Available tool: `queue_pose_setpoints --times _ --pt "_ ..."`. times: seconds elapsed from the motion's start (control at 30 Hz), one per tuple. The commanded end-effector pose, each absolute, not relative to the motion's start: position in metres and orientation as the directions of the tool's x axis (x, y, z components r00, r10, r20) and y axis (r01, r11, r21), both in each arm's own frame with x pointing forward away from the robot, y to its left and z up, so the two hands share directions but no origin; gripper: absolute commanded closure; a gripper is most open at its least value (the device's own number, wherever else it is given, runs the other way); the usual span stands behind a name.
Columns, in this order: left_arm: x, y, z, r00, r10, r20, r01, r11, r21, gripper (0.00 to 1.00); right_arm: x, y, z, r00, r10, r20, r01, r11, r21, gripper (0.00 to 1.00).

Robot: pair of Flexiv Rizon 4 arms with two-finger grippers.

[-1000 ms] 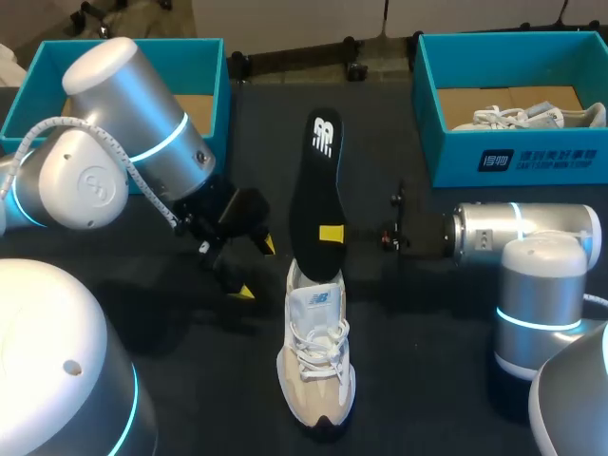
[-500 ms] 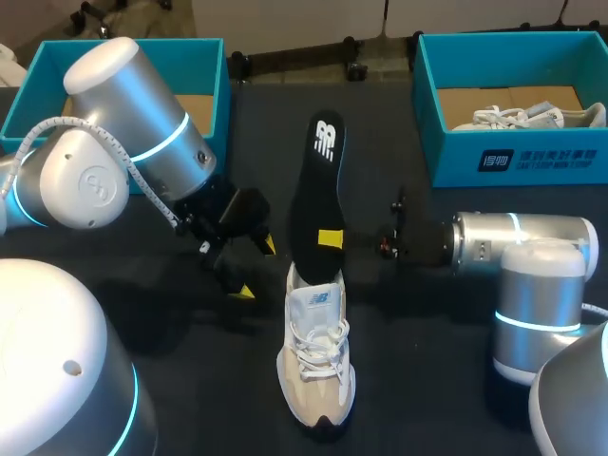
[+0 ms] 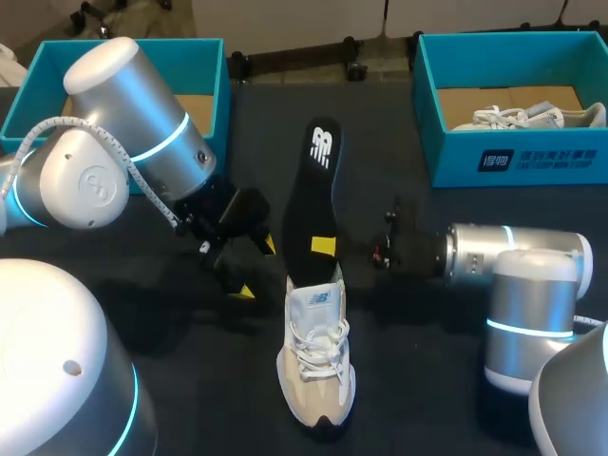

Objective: Take the shoe out of the shoebox, open the shoe tongue, remove and reinsert the insole, then place the shoe into the shoebox

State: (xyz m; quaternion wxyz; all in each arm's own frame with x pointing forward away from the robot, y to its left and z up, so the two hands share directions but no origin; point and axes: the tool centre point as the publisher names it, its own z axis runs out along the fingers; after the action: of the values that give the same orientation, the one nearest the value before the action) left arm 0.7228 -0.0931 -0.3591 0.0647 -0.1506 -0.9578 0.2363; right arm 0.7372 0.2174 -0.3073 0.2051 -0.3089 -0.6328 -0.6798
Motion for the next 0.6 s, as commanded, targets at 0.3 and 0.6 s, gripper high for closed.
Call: queue_pose_setpoints --times 0.3,0.6 --pt "0.723 -0.094 -0.36 -0.946 0.319 0.052 0.259 0.844 -0.47 0.0 0.727 0.21 -0.309 -0.738 0.145 0.66 0.641 -0.156 0.751 1.0" --pt "0.723 -0.094 -0.36 -0.946 0.319 0.052 0.259 0.844 -0.47 0.0 0.728 0.215 -0.319 -0.734 0.144 0.664 0.644 -0.163 0.748 1.0"
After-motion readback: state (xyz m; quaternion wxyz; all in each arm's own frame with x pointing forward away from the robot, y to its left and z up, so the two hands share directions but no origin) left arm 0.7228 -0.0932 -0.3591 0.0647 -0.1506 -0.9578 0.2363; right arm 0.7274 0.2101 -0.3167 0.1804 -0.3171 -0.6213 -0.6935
